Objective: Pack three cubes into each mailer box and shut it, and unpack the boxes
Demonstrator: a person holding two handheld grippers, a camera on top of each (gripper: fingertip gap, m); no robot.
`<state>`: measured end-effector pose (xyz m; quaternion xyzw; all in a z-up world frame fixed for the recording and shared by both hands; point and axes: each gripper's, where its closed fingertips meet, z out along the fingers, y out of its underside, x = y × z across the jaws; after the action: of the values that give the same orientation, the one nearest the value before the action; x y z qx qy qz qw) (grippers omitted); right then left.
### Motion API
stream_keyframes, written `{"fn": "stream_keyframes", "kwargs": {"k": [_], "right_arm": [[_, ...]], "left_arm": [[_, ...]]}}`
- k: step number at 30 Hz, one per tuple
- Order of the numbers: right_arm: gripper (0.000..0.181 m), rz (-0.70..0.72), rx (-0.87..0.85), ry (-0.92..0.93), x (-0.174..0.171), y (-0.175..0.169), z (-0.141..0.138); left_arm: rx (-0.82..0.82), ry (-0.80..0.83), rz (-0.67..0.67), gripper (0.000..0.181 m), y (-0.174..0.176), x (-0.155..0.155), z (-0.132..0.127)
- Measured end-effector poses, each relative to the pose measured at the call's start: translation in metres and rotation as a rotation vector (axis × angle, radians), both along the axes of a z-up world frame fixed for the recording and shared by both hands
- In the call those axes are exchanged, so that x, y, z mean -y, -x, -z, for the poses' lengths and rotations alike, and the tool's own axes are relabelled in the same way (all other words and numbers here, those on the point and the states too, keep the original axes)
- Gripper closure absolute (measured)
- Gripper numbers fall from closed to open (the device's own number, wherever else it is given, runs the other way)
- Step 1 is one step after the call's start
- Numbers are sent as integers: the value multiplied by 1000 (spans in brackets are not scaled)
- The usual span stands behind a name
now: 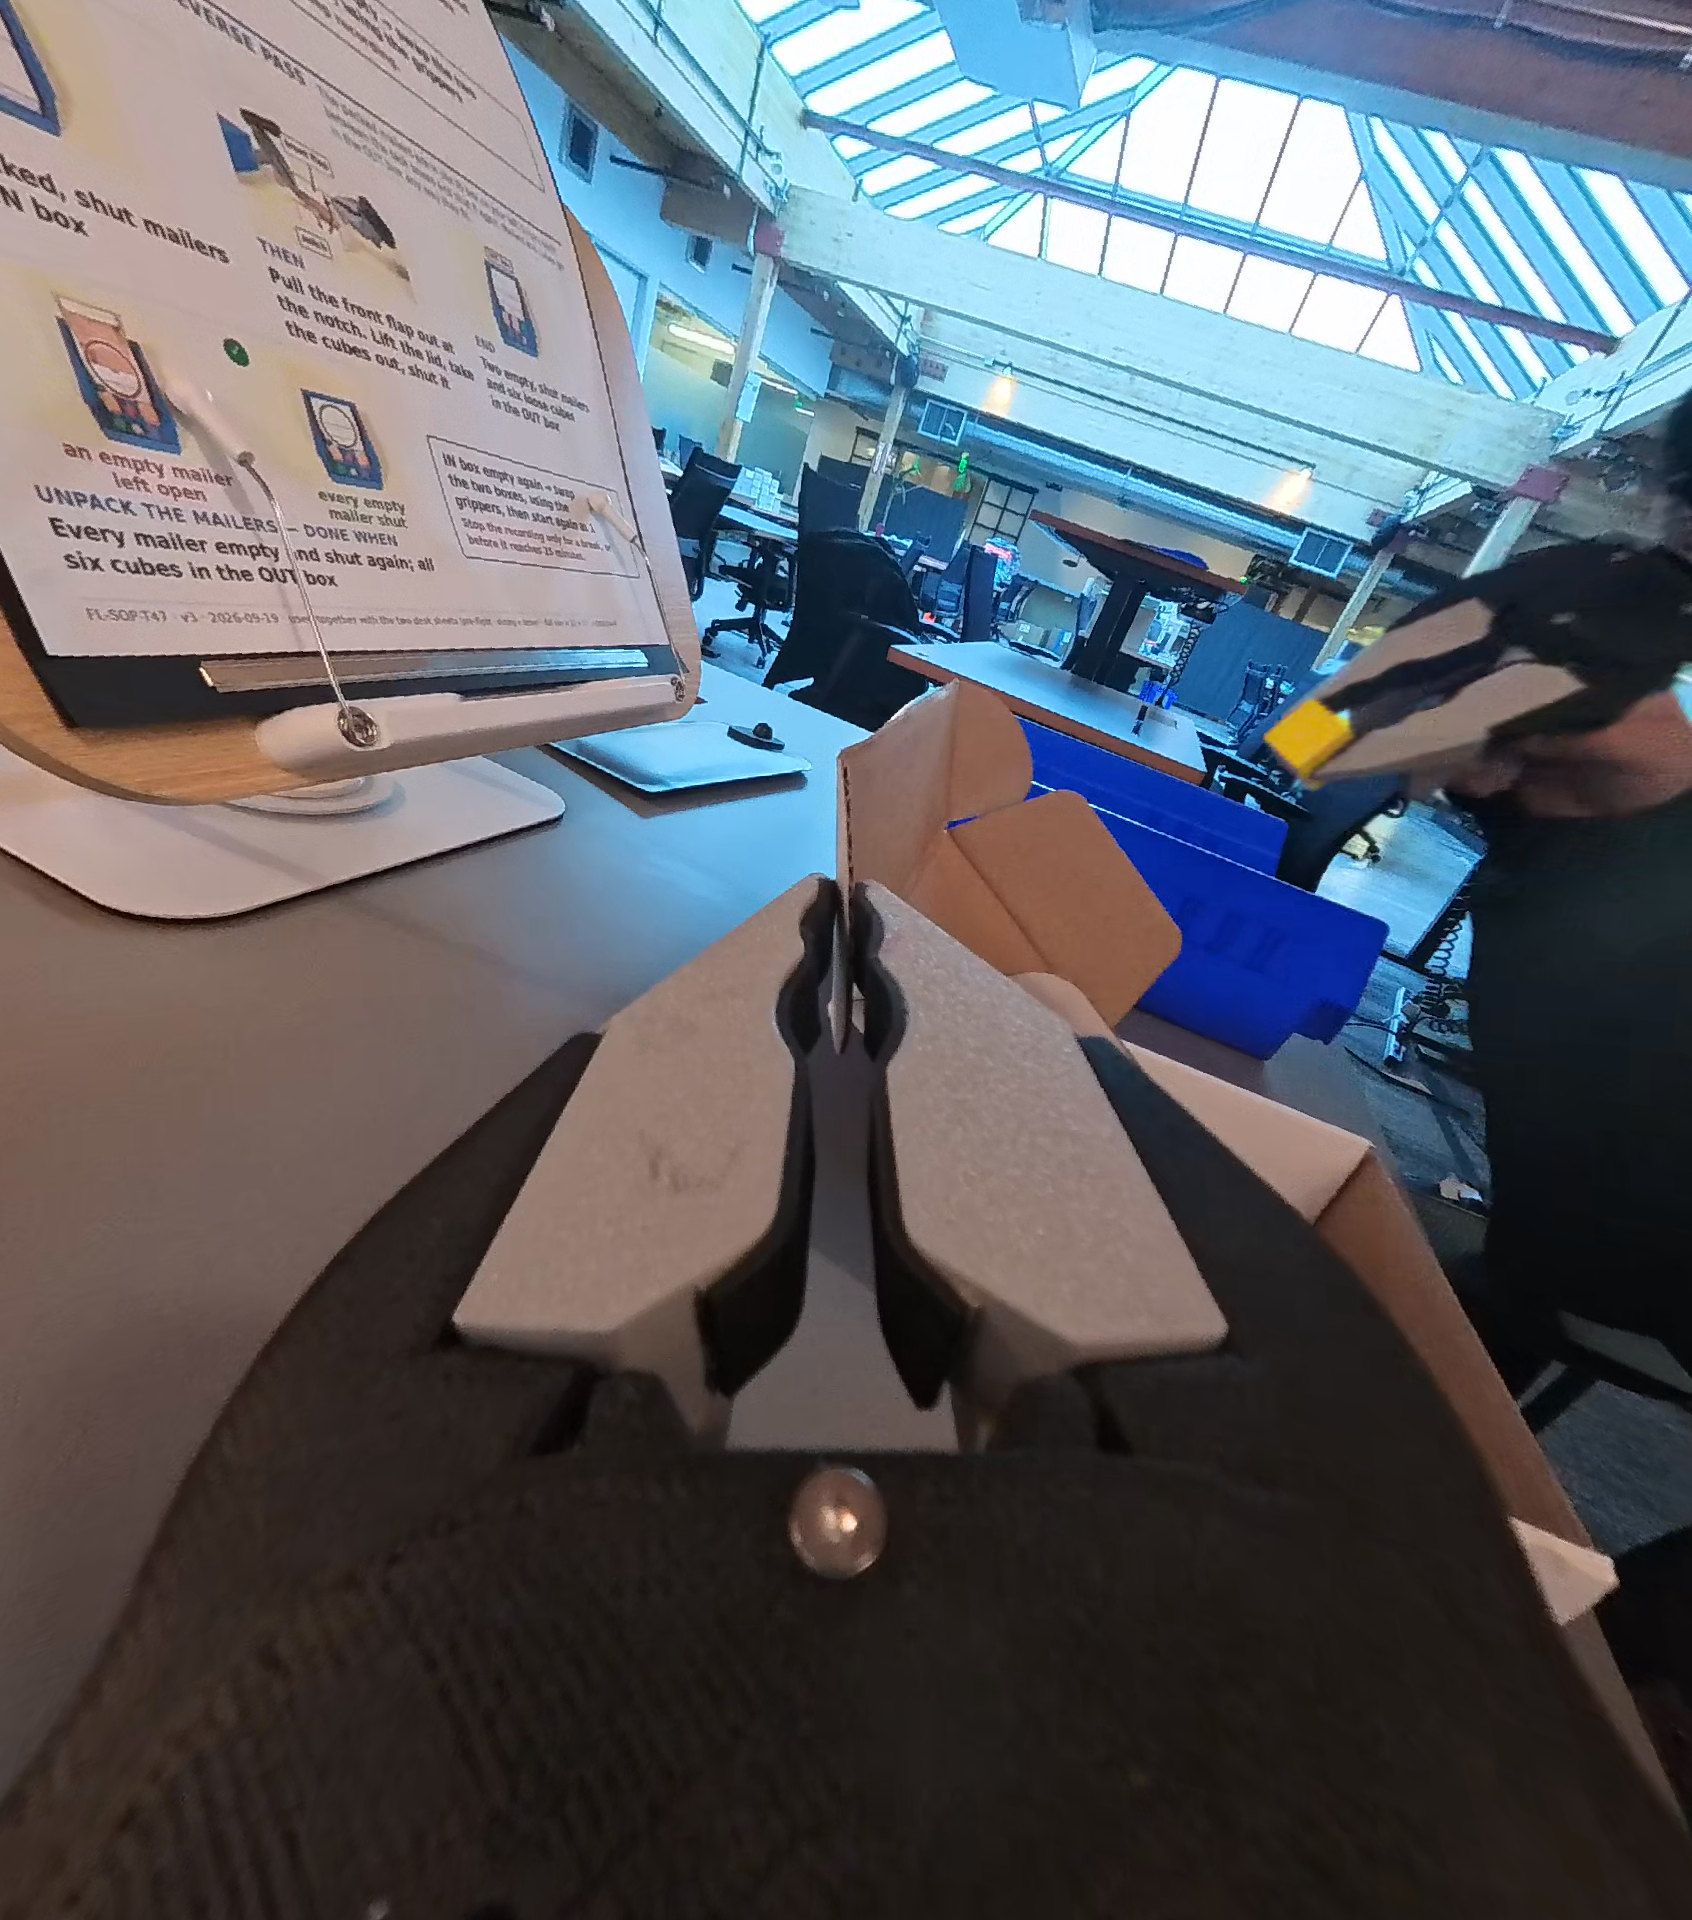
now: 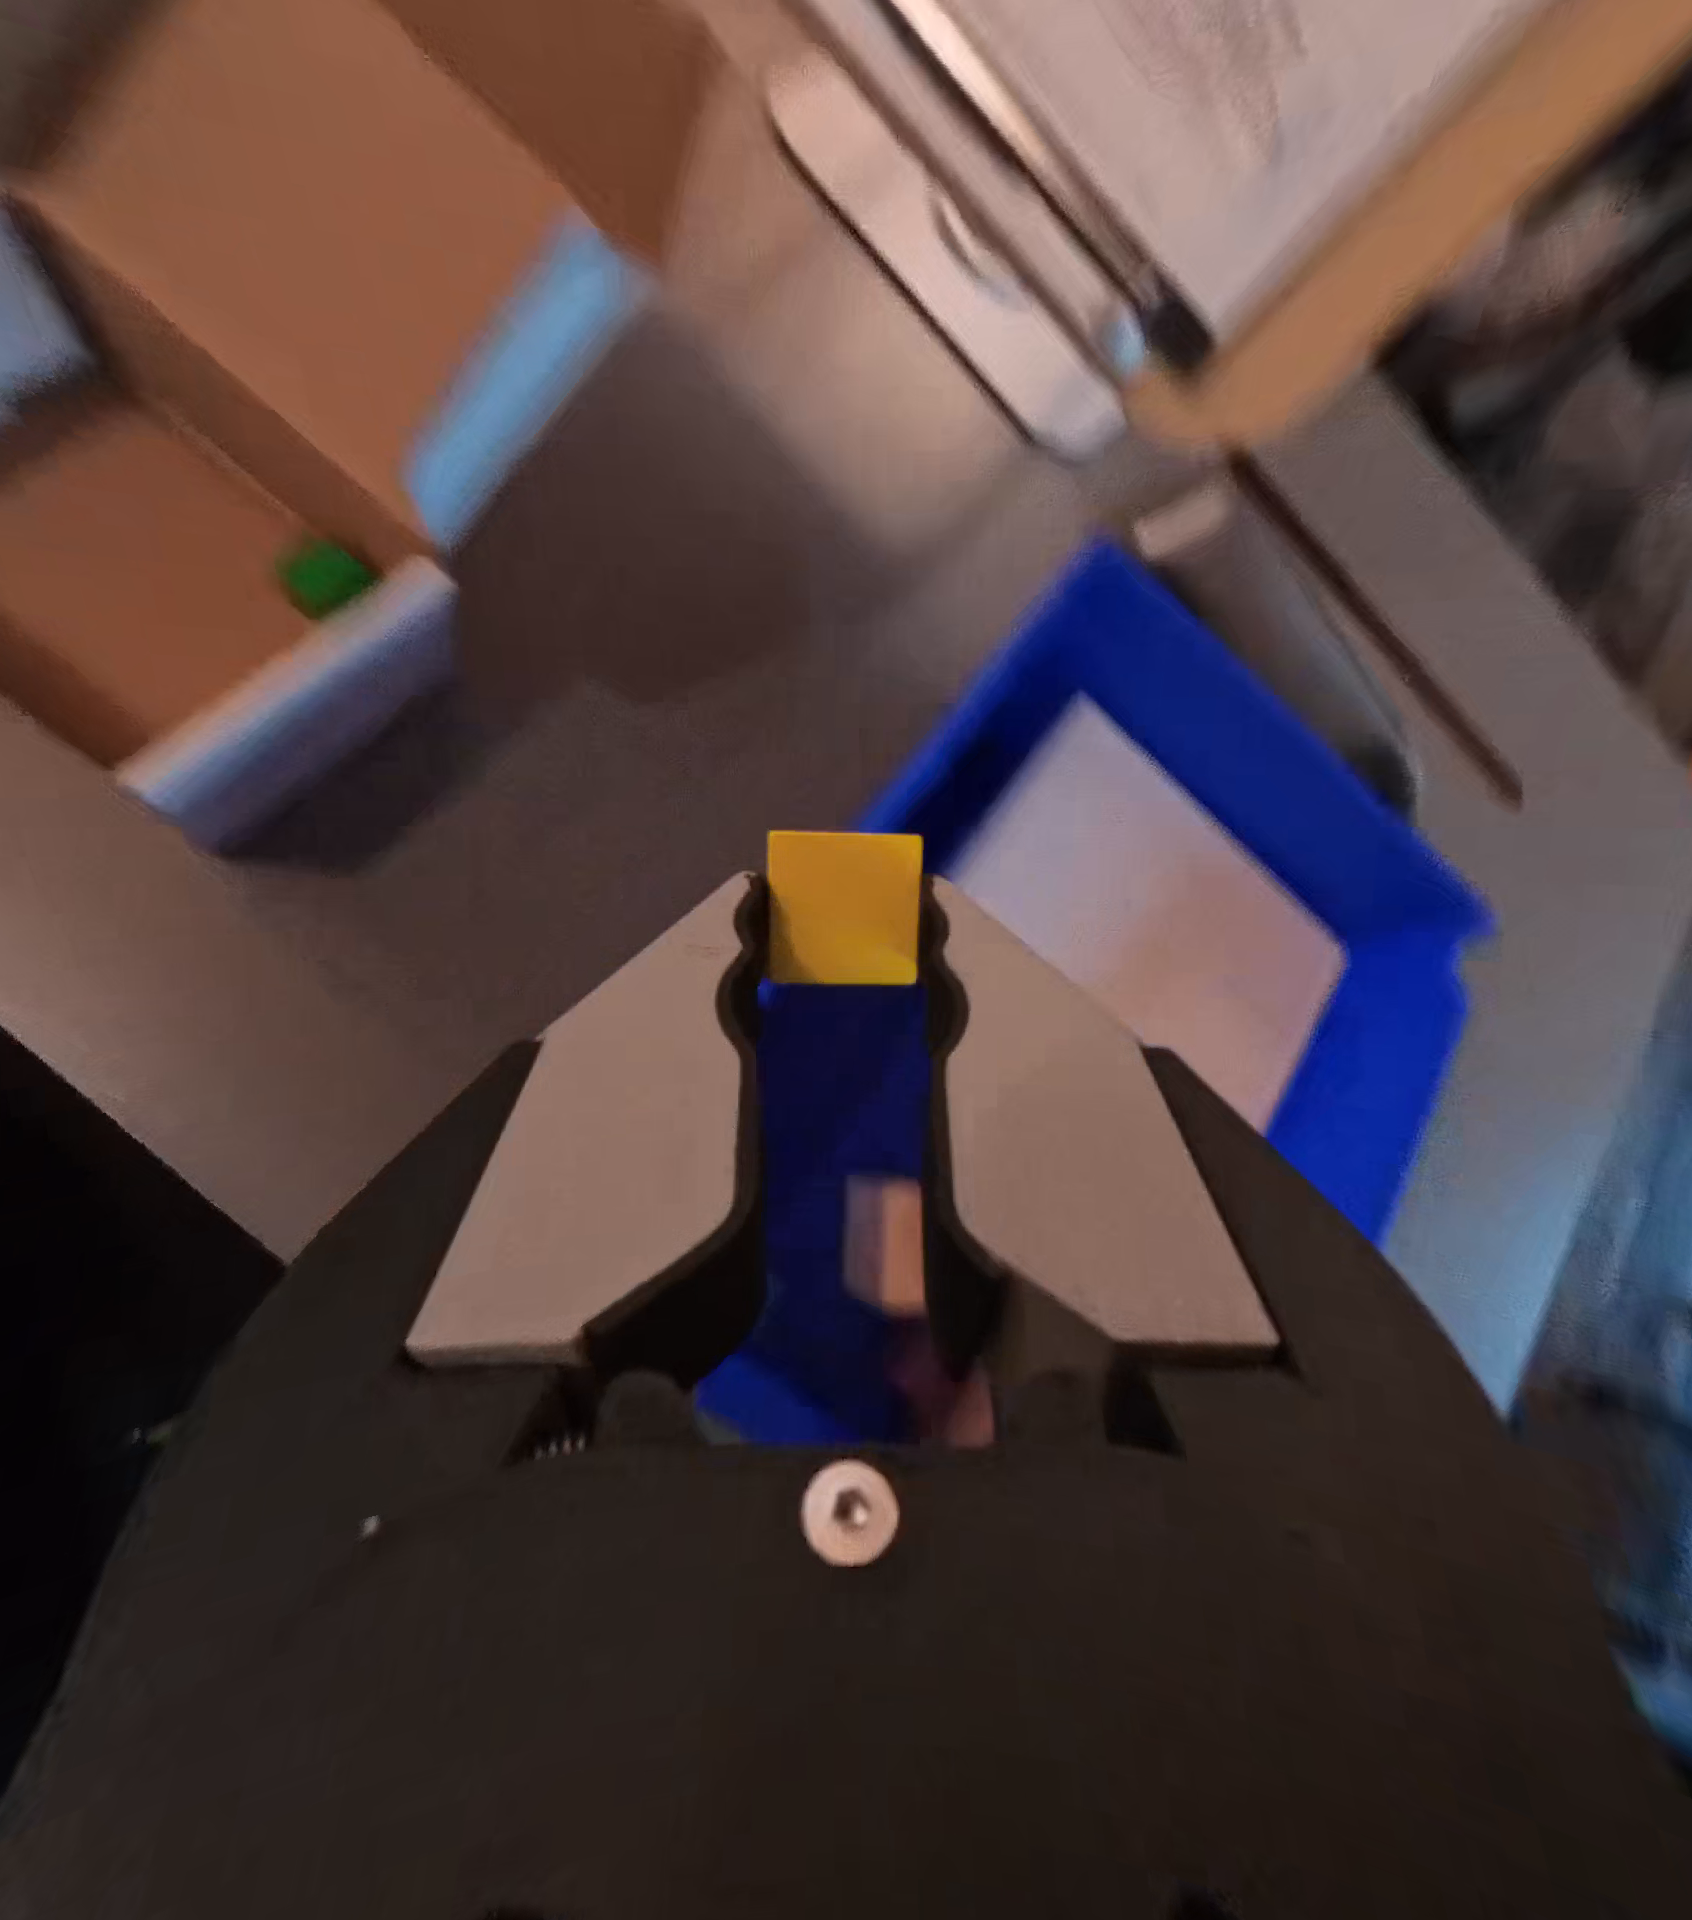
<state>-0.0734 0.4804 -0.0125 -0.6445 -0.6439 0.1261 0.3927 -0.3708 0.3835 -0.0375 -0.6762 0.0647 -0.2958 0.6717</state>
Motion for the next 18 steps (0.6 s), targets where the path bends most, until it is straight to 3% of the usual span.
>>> {"fn": "stream_keyframes", "kwargs": {"k": [3, 6, 10, 18], "right_arm": [[155, 206, 160, 80, -43, -61, 36], [154, 225, 342, 164, -45, -95, 76], [154, 87, 473, 239, -27, -89, 110], [149, -75, 536, 337, -5, -56, 135]], "left_arm": [[1, 6, 1, 181, 0, -1, 2], [-4, 12, -1, 181, -1, -2, 4], [-4, 20, -3, 181, 0, -3, 6], [-2, 20, 4, 181, -1, -2, 6]]}}
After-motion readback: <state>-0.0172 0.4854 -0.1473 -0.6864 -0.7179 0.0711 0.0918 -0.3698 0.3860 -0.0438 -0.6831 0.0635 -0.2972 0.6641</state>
